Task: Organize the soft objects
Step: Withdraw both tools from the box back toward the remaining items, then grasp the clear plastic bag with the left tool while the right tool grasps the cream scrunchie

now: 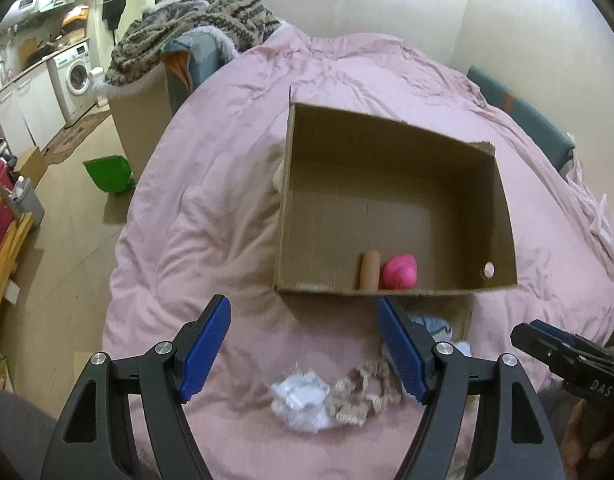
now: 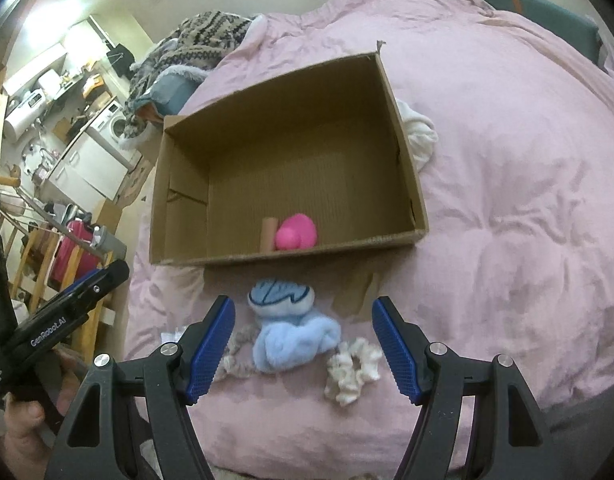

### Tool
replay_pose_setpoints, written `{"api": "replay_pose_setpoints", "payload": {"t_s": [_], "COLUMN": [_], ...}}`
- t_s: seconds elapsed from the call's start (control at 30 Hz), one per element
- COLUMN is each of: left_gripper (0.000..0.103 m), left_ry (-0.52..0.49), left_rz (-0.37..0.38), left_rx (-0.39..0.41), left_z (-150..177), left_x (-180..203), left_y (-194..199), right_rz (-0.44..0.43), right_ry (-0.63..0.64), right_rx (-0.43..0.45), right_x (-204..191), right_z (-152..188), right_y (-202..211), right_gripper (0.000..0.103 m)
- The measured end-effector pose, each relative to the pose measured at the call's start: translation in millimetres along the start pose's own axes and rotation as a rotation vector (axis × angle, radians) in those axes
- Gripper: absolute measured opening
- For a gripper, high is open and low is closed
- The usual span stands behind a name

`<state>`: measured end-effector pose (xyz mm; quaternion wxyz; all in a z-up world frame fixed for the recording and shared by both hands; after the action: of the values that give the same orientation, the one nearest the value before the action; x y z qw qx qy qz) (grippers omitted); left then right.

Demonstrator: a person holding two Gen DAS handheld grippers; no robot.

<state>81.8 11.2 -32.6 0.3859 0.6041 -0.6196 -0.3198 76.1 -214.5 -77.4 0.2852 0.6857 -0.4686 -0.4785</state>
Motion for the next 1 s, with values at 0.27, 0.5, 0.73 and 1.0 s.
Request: {"api": "replay_pose_setpoints", "payload": {"t_s": [0.27, 0.5, 0.73, 1.0], "left_gripper": [0.073, 0.073, 0.069, 0.048], "left_ry": [0.041, 0.176, 0.178, 0.069], "left_rz": [-0.022, -0.022, 0.031, 0.008], "left_rx": [-0.053, -0.149, -0.362, -0.474], "left_z": [26, 25, 44, 41], "left_x": [-18, -48, -37, -15], "left_y": [9, -12, -60, -100], "right_rz": [-0.018, 0.012, -0.01, -0.018], "right_ry": [-0.042, -0.055, -0.144, -0.181], "right_rx": [-0.033, -0.047, -0.083, -0.11], "right_x": [3, 4, 20, 28], "right_z": [23, 26, 26, 26], "right_y": [3, -3, -11, -19], "right_gripper": [0.075, 0.075, 0.075, 0.075]}}
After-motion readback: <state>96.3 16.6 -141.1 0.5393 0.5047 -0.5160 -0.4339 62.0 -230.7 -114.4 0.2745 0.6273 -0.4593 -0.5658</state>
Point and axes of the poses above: each gripper's, at about its wrist camera, not at the fingertips, and y roughly against the way its jaws point, x to its right, z to its underside, the point moved 6 cm from there along -y, roughly the way its jaws point, and after that the axes turned 7 degrees about -x, right-handed, at the moved point
